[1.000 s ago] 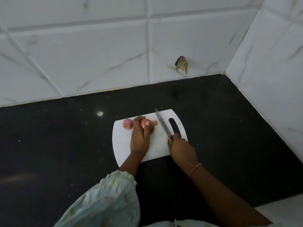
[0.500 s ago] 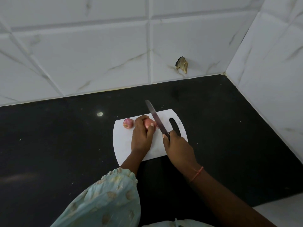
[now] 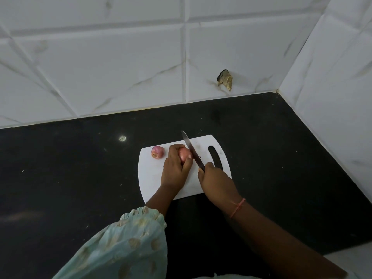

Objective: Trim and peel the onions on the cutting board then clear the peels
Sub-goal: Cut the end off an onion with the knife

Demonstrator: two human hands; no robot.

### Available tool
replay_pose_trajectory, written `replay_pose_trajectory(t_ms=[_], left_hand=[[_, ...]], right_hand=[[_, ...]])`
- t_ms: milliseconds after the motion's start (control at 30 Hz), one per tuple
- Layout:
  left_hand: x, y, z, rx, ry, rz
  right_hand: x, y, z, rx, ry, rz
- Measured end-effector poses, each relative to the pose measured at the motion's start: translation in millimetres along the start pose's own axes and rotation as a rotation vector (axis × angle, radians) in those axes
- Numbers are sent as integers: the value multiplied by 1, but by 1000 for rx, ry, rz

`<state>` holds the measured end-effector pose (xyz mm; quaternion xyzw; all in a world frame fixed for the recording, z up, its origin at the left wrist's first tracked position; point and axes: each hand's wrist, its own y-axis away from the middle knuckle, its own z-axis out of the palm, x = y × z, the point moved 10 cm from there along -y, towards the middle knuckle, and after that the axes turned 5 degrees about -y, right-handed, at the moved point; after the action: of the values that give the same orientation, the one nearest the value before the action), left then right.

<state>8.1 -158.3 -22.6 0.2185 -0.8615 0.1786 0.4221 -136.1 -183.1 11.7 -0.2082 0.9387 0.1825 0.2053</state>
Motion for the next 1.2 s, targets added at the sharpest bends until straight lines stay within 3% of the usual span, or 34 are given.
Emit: replay_pose_trajectory(t_ms=[200, 733, 967, 1200], left_hand=[[1, 0, 1, -8, 0, -9], [-5, 0, -2, 38, 33, -60], [-4, 4, -6, 23, 99, -83], [-5, 8, -14, 61, 234, -94]], right_hand=[[-2, -3, 1, 17, 71, 3], [3, -16, 26, -66, -83, 52], [18, 5, 24, 61, 114, -4], [24, -4, 14, 79, 47, 57]])
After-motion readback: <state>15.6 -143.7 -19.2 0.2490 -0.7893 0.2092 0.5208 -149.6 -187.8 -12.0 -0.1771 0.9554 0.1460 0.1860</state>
